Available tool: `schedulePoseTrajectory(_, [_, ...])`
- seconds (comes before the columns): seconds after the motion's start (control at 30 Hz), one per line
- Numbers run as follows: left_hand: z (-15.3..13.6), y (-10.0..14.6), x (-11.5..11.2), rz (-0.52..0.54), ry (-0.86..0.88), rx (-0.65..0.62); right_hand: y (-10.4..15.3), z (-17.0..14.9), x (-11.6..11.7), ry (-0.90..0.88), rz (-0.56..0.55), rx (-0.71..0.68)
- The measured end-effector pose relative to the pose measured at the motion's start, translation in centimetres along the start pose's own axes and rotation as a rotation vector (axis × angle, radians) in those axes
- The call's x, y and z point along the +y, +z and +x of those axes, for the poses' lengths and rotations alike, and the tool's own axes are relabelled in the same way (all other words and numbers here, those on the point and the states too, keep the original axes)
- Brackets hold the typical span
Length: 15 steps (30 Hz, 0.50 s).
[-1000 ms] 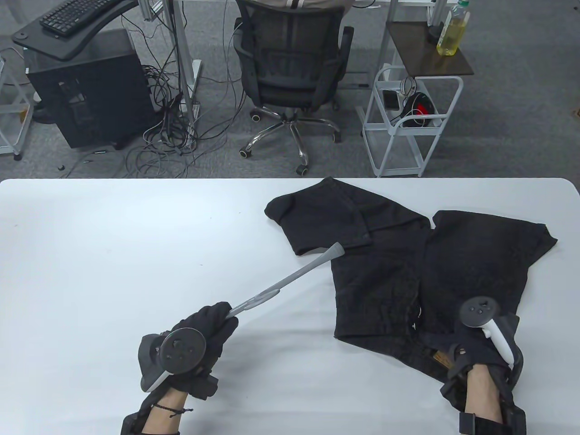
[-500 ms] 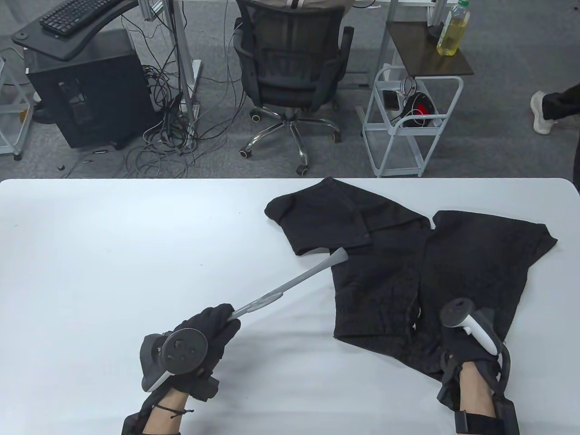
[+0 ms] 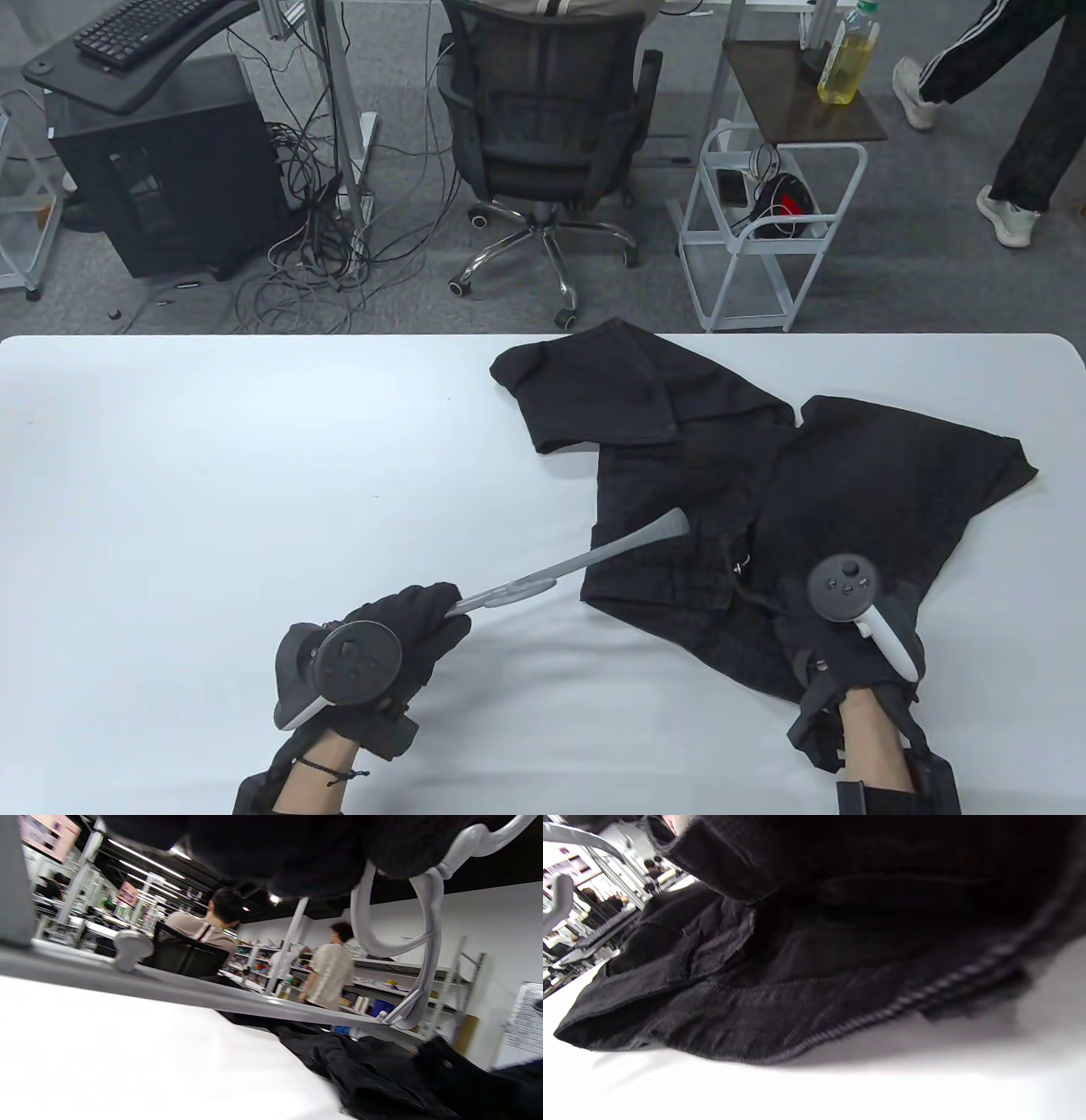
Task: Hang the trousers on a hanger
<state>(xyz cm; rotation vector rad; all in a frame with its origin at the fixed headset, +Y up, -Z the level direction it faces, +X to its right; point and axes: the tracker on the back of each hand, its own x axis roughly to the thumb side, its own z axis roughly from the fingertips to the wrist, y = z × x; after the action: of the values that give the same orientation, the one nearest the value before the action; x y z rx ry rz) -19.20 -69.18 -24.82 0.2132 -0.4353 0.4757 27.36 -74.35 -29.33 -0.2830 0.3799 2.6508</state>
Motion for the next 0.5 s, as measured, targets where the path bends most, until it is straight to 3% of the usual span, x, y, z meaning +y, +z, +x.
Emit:
schedulePoseTrajectory(0.17, [1.2,-0.2,-0.7,-0.052,0.034,-0.077,1.1,1.4,-0.8,-0.003,-0.12,-0.068])
schedulePoseTrajectory(0.5, [4.1,-0.3,-3.0,-0.116,-0.034,-0.188,3.9,6.3,-0.1,0.049,-0.19,-0.308])
